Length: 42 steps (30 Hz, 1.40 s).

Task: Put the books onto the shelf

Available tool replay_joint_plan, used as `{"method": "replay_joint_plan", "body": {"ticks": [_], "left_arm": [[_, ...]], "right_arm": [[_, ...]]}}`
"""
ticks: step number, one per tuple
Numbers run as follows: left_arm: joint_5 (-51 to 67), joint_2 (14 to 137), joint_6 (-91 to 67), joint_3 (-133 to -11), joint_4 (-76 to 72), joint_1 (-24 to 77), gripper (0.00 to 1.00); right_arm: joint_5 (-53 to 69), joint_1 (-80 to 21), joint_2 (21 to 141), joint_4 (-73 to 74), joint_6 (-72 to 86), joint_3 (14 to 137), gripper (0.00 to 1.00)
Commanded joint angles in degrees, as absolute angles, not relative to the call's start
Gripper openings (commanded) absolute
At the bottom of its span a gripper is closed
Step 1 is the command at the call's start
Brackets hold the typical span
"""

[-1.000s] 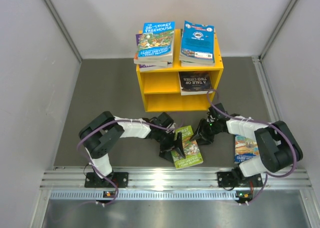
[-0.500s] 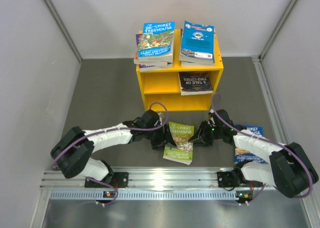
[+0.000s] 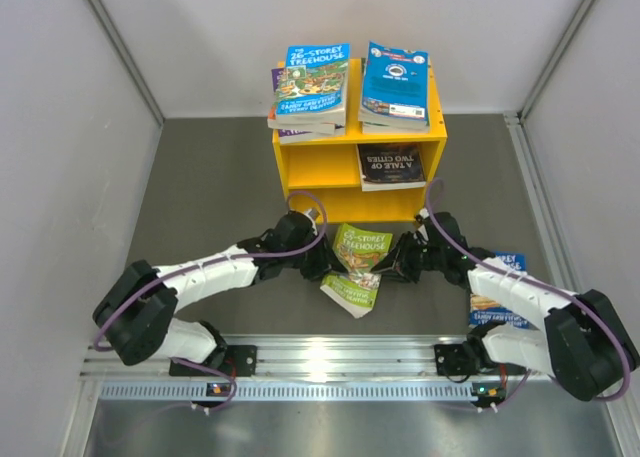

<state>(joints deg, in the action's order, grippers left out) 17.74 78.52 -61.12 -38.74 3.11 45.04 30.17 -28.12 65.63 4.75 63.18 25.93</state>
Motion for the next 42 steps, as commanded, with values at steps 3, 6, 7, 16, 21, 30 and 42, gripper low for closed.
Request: {"method": "replay_joint_plan", "body": {"ticks": [3,6,7,16,21,30,42], "left_arm": [[10.0,79.7,-59.9,-47.5,-0.2,45.8,0.0],[4.2,80.3,-60.3,-48.5,3.3,45.7,0.0],[2.6,80.7,-60.5,-48.7,3.7,45.8,0.0],[-8.2,83.3,-60.2,-42.3,-11.3,45.7,0.0],[-12.0,82.8,-60.7,-39.1,-12.2,42.4,0.0],[1.7,74.4,-58.7,-27.8,-32.7,34.5,0.0],[24.8,72.9,-63.0,-27.8,-38.5,29.4,0.0]], "right_arm": [[33.5,-30.1,68.8,-4.7,64.3,35.3,0.0],[31.4,-30.1,72.3,-4.1,63.4,39.1,0.0],[30.2,-30.1,74.2,-3.7,63.1,40.2,0.0],[23.8,-30.2,83.4,-2.9,63.1,49.0,0.0],[21.4,-31.5,87.7,-2.1,63.1,53.4,0.0],[16.5,-36.5,87.5,3.9,62.5,57.6,0.0],[14.9,-35.1,71.5,15.9,57.4,49.8,0.59]]}}
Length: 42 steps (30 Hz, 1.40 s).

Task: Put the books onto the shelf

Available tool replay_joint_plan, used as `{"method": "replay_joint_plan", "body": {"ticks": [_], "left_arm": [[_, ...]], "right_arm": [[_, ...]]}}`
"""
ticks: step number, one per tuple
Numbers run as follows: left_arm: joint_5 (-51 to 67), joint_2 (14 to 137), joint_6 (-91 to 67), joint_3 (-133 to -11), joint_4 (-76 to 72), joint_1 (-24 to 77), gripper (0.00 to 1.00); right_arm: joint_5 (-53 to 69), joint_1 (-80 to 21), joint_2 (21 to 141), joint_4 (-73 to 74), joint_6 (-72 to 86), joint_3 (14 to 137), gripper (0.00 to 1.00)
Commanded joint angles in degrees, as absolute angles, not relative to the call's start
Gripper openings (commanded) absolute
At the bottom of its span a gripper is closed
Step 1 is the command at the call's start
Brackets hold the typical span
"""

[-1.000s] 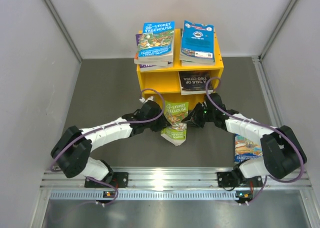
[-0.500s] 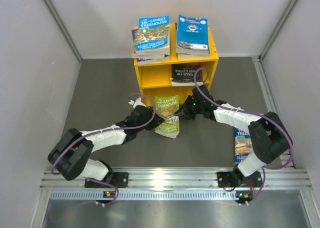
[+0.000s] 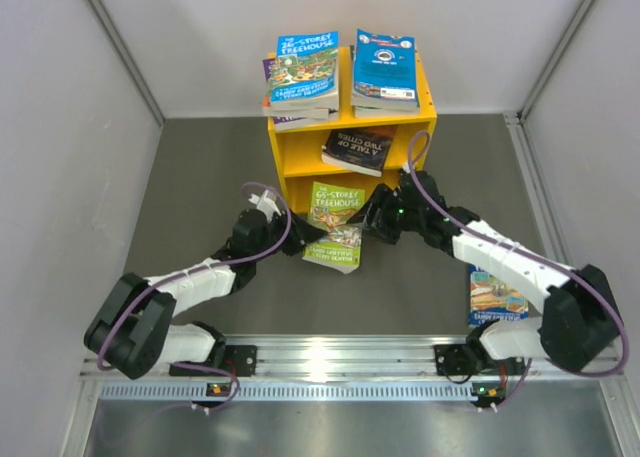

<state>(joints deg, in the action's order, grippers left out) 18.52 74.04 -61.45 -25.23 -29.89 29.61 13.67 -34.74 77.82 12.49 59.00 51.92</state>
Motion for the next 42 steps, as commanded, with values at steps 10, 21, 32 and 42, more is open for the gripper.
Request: {"method": "replay_joint_plan", "body": {"ticks": [10,21,32,42], "left_arm": [[31.5,62.5,-57.0,-36.3,-19.4,33.1,0.0],[37.1,65.4,-56.9,-51.6,-12.6,35.3,0.0],[30.8,79.0,-61.5,-59.9,-20.0,35.2,0.0],[19.7,80.1,-67.9,-54.9,-28.5,34.7,0.0]], "right_arm": [[15.1,-30.6,57.7,25.7,52.1,48.4,0.67],[17.3,-23.9,45.8,30.1,51.8,42.7,0.68],[18.2,-21.2,41.0,30.8,52.8,41.2,0.69],[22.2,-20.8,41.0,22.6,56.1,39.5,0.76]]}}
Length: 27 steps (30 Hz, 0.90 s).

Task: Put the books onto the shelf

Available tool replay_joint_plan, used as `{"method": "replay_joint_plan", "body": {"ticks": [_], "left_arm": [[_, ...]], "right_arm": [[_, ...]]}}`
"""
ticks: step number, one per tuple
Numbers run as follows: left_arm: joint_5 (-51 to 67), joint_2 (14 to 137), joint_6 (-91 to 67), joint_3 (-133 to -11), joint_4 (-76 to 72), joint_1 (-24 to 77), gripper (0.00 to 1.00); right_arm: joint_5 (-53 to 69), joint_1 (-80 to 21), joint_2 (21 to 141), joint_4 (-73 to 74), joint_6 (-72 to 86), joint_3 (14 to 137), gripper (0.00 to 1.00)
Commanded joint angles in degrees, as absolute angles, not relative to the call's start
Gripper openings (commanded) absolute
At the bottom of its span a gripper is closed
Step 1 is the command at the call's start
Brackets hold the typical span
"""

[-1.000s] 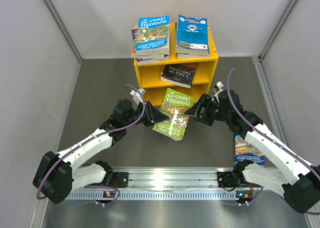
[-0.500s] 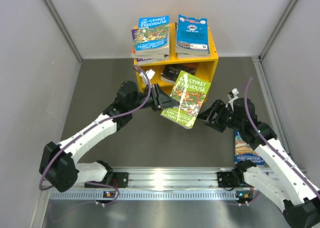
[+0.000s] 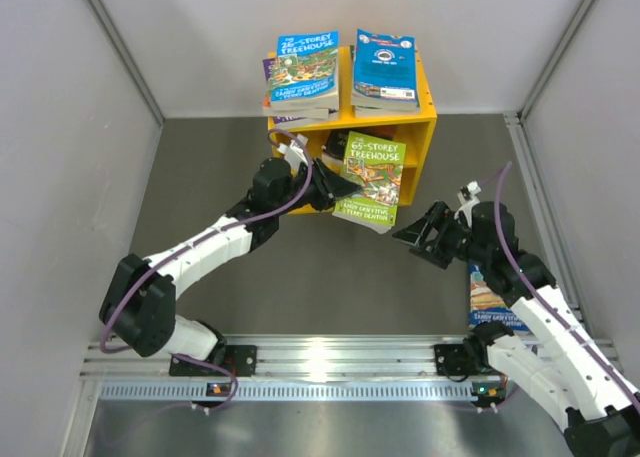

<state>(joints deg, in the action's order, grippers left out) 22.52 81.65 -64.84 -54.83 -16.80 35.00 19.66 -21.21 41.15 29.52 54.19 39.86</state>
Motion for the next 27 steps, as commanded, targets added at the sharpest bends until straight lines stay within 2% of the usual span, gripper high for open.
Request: {"method": "replay_joint_plan", "body": {"ticks": [1,3,4,5,7,17,24,26,27], "left_arm": [[19.4,80.2,-68.4,-54.7,-28.7,34.7,0.0],[18.9,80.4,-69.6,-54.1,-29.9,34.6,0.0],[18.8,80.6,-70.0,-54.0,-30.0,34.6,0.0],[18.8,80.7,-70.1,-53.9,-30.1,34.5,0.0],[18.7,80.9,-70.3,-53.9,-29.9,34.5,0.0],[18.5,80.4,-72.2,-53.3,-30.6,34.2,0.0],[17.6,80.4,-75.7,-52.1,-33.6,34.1,0.0],[17.1,80.8,-77.0,-51.4,-34.7,34.1,0.0],[16.7,80.9,-78.2,-51.2,-36.1,34.1,0.0]], "right_arm": [[23.3,-20.8,41.4,20.8,57.4,39.0,0.78],[24.5,-20.8,42.5,15.3,59.1,37.3,0.82],[25.7,-20.8,43.0,13.3,61.1,36.6,0.85],[26.4,-20.8,43.7,11.2,62.1,35.2,0.94],[27.2,-20.7,44.0,3.8,65.6,33.8,1.0],[28.6,-20.7,50.0,-18.6,74.5,28.7,1.0],[28.7,-20.7,53.3,-21.3,75.8,28.9,1.0],[29.1,-20.8,55.0,-22.1,76.3,28.7,0.97],[29.4,-20.8,55.6,-22.5,76.2,28.7,0.91]]}}
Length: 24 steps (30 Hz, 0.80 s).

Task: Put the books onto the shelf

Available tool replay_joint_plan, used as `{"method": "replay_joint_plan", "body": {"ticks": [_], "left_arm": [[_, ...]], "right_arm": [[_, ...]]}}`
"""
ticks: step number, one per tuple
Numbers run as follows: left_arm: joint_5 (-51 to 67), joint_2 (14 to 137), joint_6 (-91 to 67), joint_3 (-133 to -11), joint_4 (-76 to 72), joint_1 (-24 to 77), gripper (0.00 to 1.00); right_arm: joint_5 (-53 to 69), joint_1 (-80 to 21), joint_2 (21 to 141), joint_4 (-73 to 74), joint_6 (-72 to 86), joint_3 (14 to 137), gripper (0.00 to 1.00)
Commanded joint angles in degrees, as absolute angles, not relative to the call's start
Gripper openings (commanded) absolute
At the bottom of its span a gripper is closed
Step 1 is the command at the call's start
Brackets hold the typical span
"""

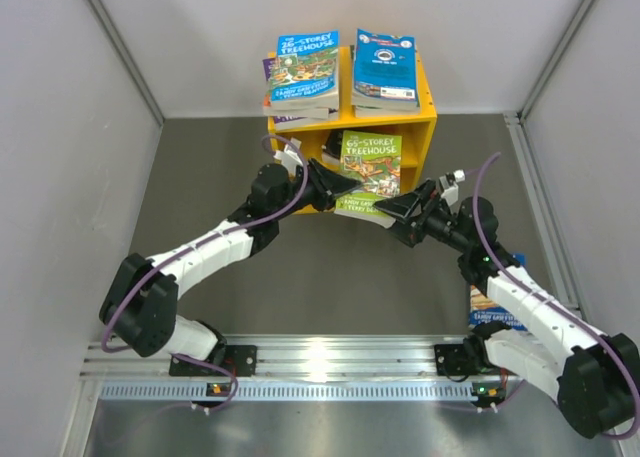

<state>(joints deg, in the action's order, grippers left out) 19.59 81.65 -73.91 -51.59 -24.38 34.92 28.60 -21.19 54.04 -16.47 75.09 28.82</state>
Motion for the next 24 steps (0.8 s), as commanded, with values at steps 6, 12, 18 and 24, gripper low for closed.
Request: {"method": "replay_joint_plan", "body": {"ticks": [6,12,18,24], "left_arm": [[15.9,81.6,-80.2,-51.6,-36.4,33.9,0.0],[15.9,81.1,-78.5,-52.4,-33.0,33.9,0.0],[19.2,81.6,-77.1,-55.1,-25.6,33.6,0.19],[21.1,80.2,-76.4,-56.0,-22.7,33.0,0.85]], "right_arm": [[30.3,-20.8,57.5,-23.1,76.2,28.6,0.51],[30.3,-20.7,56.5,-21.7,75.3,29.8,0.04],[29.3,-19.3,56.9,-19.1,73.2,32.8,0.0],[27.9,-17.8,59.5,-18.5,72.2,37.3,0.0]]}}
